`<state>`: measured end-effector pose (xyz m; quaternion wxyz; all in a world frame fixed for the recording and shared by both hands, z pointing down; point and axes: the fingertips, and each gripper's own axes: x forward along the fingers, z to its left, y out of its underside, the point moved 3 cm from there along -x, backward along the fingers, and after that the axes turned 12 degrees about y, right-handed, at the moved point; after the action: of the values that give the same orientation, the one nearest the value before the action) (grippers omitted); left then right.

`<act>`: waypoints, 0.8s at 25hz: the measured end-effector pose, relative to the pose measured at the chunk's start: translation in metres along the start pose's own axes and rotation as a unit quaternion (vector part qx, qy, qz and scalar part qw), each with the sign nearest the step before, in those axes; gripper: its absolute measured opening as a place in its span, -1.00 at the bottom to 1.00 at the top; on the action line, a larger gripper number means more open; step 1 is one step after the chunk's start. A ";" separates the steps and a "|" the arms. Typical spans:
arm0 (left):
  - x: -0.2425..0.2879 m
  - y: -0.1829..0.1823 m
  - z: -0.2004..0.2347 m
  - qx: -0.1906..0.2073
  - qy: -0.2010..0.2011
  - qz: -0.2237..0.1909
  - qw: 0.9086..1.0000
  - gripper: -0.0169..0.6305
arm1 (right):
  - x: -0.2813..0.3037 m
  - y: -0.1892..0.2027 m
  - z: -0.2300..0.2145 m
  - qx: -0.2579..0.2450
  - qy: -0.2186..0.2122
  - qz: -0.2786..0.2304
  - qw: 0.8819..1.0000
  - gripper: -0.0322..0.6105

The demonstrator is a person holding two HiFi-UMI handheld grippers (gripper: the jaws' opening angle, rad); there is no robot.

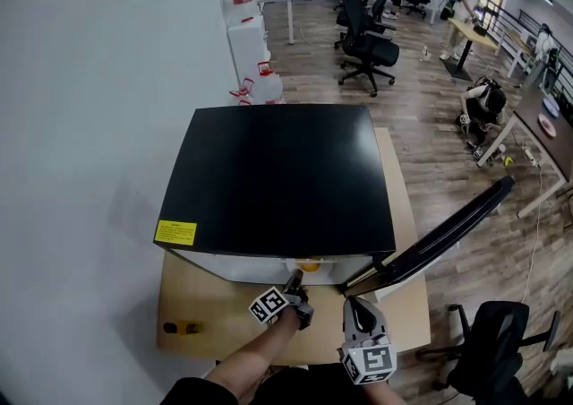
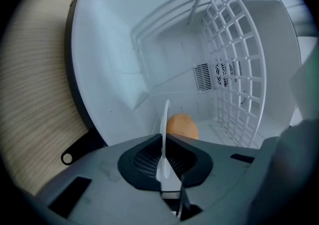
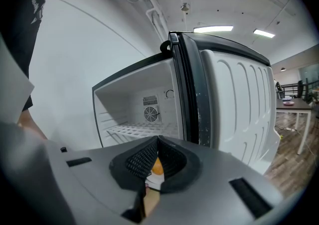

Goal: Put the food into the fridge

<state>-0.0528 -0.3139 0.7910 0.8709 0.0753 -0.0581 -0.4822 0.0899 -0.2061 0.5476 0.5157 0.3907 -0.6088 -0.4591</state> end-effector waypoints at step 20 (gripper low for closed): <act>0.028 0.002 0.009 -0.017 -0.057 -0.001 0.998 -0.88 | 0.006 0.004 -0.015 -0.006 0.007 0.007 1.000 -0.71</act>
<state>-0.0381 -0.3376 0.8012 0.8668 0.0331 -0.0998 -0.4874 0.1040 -0.2133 0.5537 0.5255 0.3863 -0.6054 -0.4563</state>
